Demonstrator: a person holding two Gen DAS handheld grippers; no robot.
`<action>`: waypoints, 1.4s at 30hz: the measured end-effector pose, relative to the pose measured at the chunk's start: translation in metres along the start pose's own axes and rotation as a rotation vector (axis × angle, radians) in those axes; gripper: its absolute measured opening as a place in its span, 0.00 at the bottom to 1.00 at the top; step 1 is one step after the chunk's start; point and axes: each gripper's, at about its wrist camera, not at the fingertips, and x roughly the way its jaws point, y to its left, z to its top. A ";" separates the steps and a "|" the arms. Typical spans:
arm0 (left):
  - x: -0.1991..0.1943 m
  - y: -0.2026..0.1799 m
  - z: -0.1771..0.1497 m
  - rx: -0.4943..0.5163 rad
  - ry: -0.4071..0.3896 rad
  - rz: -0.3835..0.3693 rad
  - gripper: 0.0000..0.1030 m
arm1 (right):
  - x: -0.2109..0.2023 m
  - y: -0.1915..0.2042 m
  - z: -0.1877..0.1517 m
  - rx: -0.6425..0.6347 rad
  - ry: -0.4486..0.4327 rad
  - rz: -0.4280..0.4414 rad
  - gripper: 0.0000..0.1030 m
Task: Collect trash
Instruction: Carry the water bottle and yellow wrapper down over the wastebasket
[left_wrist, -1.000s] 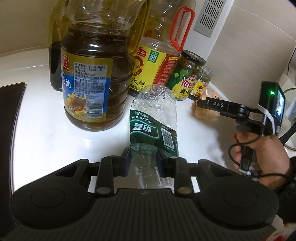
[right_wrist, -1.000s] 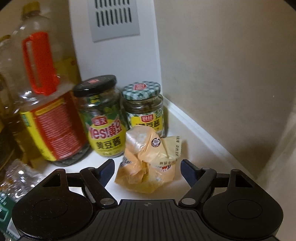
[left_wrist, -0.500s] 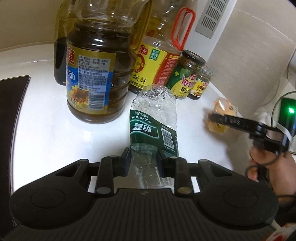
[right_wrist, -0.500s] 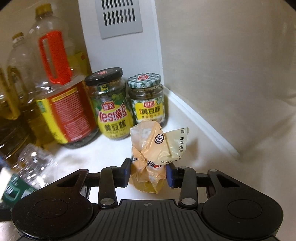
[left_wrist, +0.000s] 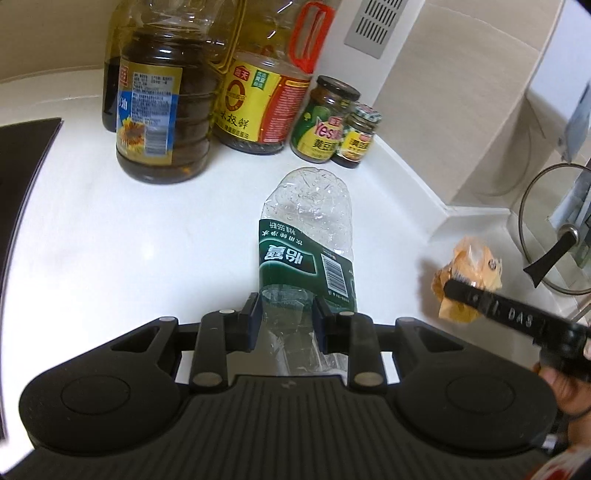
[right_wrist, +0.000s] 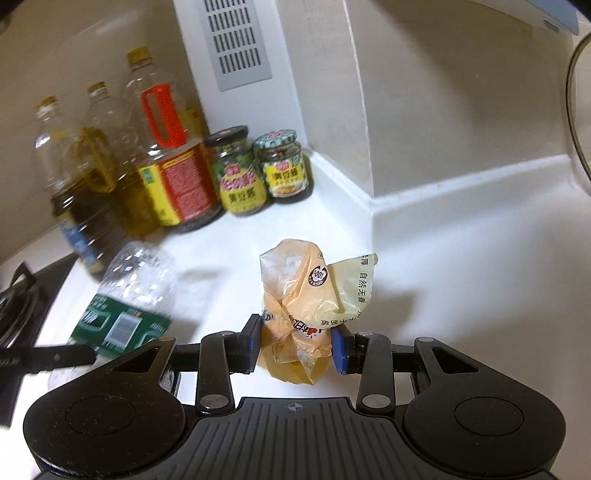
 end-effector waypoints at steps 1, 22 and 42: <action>-0.005 -0.004 -0.005 -0.007 -0.005 0.004 0.25 | -0.006 -0.001 -0.005 -0.010 0.004 0.014 0.37; -0.079 -0.022 -0.088 0.014 0.074 -0.157 0.25 | -0.120 0.003 -0.091 0.058 0.010 -0.049 0.37; -0.100 -0.011 -0.178 0.065 0.264 -0.229 0.25 | -0.147 0.052 -0.213 0.021 0.207 -0.108 0.37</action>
